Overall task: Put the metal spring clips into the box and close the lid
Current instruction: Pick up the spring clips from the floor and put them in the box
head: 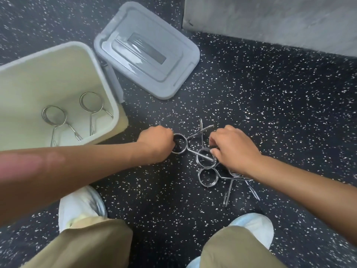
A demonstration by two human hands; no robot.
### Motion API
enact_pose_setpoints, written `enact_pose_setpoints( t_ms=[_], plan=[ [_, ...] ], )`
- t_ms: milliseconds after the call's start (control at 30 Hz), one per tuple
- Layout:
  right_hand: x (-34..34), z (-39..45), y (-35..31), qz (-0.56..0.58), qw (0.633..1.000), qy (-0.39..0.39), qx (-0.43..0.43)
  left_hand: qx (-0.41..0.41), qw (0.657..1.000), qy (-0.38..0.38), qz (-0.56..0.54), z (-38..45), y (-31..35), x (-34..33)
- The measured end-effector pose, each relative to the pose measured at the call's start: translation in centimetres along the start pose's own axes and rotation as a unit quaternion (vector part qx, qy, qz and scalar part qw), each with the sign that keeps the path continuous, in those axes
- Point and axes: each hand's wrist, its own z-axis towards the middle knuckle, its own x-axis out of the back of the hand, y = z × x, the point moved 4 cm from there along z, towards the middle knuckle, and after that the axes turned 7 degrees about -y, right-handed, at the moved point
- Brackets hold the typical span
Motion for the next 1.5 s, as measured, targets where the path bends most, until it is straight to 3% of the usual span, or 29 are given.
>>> enact_pose_setpoints(
  t_ms=[367, 667, 833, 1033, 1500],
  plan=[
    [-0.9, 1.4, 1.1, 0.049, 0.999, -0.023, 0.004, -0.034, 0.998, 0.06, 0.0, -4.3, -1.8, 2.7],
    [-1.7, 1.7, -0.5, -0.064, 0.997, -0.044, 0.006, -0.088, 0.988, 0.127, 0.007, -9.5, -4.3, 3.7],
    [-0.6, 1.7, -1.2, -0.048, 0.998, -0.029, -0.002, -0.104, 0.98, 0.17, 0.009, -11.9, -5.2, 5.9],
    [2.8, 2.0, -2.4, 0.062, 0.997, 0.043, -0.036, -0.12, 0.969, 0.213, 0.04, -14.3, -7.3, 9.5],
    [10.9, 0.1, -9.8, 0.32, 0.939, 0.118, -0.038, 0.005, 0.966, 0.224, 0.126, -17.6, -19.1, 14.7]
  ],
)
